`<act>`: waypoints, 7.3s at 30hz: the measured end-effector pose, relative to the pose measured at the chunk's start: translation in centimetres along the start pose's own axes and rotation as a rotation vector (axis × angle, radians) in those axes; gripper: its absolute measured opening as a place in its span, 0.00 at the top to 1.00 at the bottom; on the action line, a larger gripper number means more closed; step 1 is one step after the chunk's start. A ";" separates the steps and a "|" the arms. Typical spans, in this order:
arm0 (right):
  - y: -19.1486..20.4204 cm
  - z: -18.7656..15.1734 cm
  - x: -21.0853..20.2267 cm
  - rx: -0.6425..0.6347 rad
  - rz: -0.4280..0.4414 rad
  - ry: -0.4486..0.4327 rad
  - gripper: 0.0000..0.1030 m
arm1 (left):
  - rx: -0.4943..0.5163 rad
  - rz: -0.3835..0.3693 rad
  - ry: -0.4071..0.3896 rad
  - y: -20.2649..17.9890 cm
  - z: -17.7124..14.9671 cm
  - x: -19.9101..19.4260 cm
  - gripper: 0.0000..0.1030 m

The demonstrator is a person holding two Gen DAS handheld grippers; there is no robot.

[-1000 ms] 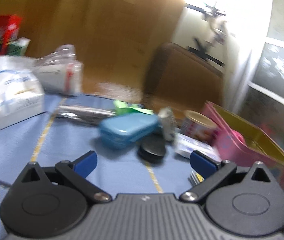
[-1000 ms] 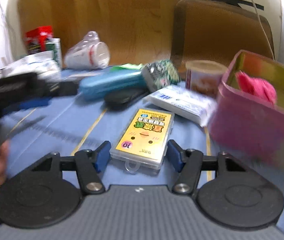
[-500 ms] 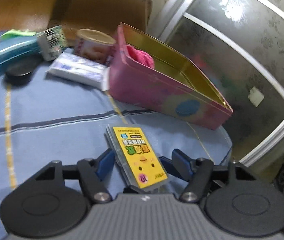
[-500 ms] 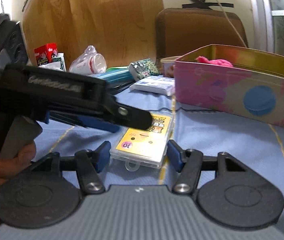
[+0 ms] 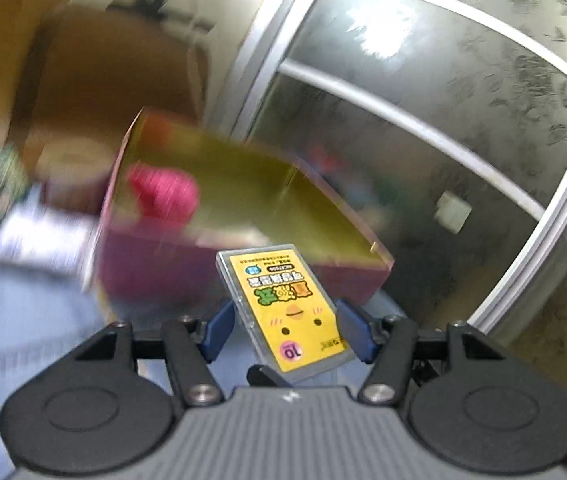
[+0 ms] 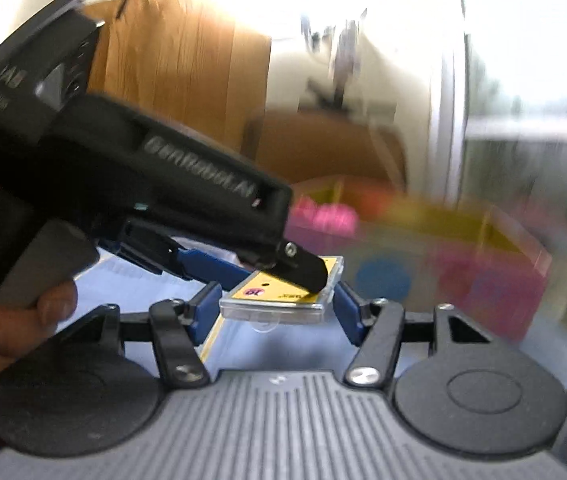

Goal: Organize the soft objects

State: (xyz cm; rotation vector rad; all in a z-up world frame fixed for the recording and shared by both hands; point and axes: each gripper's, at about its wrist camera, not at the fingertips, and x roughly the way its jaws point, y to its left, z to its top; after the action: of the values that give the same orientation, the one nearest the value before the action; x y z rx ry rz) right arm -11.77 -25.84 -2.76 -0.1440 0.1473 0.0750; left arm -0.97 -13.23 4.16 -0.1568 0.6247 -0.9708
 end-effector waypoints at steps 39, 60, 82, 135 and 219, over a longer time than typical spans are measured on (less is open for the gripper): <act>3.0 4.1 8.5 0.007 0.306 0.150 0.44 | -0.136 0.420 -0.217 13.0 -1.8 -9.3 0.36; 8.2 9.3 30.3 -0.069 0.377 0.792 0.20 | -0.272 0.423 -0.318 17.8 -4.0 -13.4 0.25; 8.2 6.8 19.1 0.054 0.671 0.753 0.14 | -0.312 0.423 -0.303 18.4 -4.0 -13.3 0.22; -11.3 2.1 8.9 0.252 -0.184 0.171 0.60 | 0.151 0.028 0.037 -2.2 5.8 11.5 0.35; 8.9 15.3 34.9 0.096 0.273 0.713 0.33 | -0.347 0.448 -0.313 19.7 -4.4 -14.7 0.16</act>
State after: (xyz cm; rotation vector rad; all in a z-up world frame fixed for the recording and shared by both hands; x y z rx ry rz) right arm 24.03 -12.53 5.71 -0.0481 0.8820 0.2869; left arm 4.77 10.49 -0.97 -0.4473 0.5040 -0.3878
